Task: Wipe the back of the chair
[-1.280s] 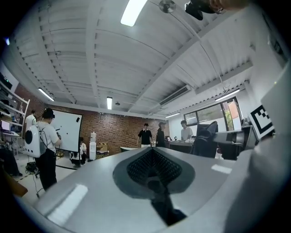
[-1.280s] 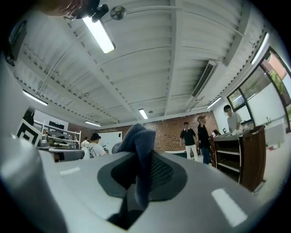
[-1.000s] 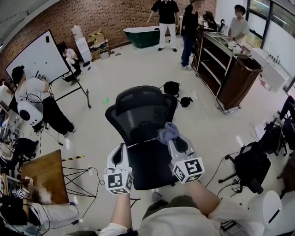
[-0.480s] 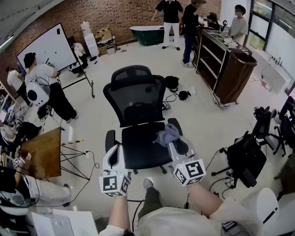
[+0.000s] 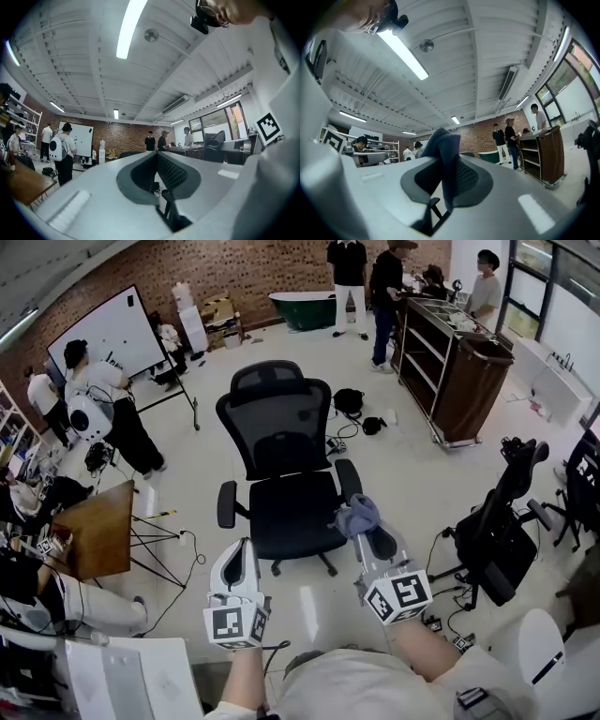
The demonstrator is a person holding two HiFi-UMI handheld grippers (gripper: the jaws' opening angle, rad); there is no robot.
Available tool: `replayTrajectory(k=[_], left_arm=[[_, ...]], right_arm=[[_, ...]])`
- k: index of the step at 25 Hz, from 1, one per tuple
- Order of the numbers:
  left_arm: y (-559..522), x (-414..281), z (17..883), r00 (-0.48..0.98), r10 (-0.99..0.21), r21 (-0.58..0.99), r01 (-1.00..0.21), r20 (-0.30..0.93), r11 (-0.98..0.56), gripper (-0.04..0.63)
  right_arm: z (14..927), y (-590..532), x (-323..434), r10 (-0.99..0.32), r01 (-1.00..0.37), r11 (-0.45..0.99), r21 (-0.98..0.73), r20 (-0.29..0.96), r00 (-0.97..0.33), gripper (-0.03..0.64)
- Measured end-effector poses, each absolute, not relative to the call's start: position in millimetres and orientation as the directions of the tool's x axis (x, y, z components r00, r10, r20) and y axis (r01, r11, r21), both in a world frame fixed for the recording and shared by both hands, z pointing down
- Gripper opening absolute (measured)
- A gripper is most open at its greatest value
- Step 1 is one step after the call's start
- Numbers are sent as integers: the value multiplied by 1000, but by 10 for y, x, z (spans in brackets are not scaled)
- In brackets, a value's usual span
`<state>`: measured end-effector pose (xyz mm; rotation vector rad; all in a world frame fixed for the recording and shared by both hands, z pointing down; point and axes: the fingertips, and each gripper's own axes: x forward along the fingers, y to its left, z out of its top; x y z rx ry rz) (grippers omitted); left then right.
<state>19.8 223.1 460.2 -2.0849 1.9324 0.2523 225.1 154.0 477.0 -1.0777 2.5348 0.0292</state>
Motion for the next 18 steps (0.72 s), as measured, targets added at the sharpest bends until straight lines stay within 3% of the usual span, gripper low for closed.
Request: replayTrajectory(k=[18], left_arm=[[2964,-30,4611,102,-949,-70,-994,-297,-85,73]], right_arm=[[4758,2325,1914,-699,-699,703,-130,-305,-647,44]])
